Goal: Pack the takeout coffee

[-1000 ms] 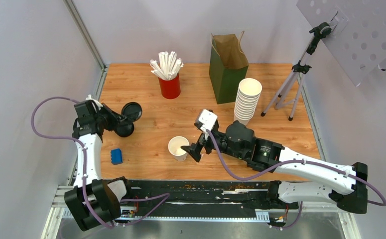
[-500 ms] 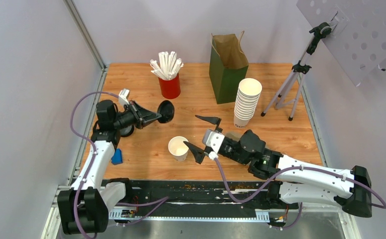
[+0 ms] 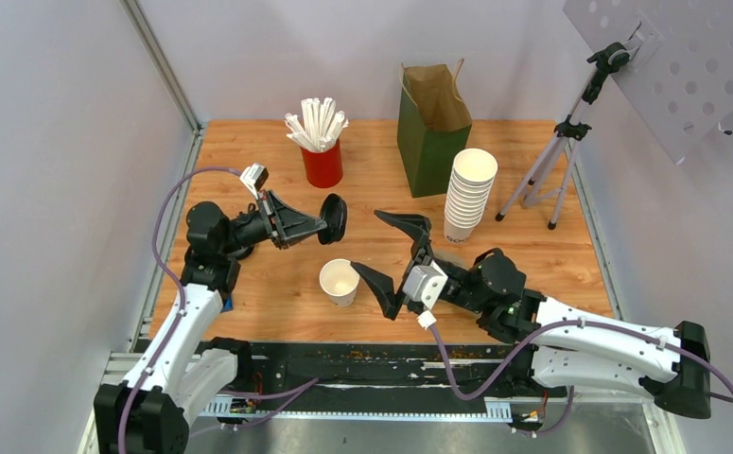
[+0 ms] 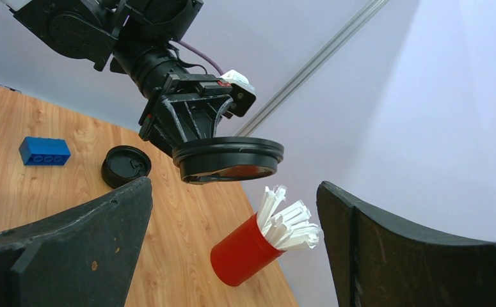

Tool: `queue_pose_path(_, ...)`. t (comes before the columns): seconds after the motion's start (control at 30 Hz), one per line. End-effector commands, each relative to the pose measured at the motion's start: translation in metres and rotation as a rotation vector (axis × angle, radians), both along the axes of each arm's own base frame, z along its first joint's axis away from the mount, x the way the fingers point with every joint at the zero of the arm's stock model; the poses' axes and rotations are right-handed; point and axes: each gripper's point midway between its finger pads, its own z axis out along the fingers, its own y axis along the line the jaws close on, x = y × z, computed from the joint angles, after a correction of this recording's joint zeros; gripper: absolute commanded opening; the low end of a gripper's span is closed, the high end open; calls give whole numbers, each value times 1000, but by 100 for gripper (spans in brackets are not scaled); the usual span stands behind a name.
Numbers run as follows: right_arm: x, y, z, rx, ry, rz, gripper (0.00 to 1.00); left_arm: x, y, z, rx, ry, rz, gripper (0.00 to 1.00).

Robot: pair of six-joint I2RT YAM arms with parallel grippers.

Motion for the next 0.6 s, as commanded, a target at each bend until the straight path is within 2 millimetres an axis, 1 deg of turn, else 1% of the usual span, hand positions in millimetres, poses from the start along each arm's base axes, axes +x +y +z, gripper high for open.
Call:
queue_pose_path(0.0, -5, 6, 19, 57, -58, 40, 100, -21, -10, 29, -92, -56, -60, 0)
queue_pose_path(0.13, -6, 12, 24, 70, -74, 52, 100, -28, -17, 30, -101, -57, -86, 0)
queue_pose_path(0.3, -2, 19, 24, 60, -90, 42, 100, -40, -27, 40, -110, -95, -139, 0)
queue_pose_path(0.47, -2, 22, 26, 54, -98, 49, 96, -45, -33, 38, -105, -90, -170, 0)
queue_pose_path(0.57, 1, 21, 28, 64, -105, 34, 96, -47, -35, 36, -100, -89, -186, 0)
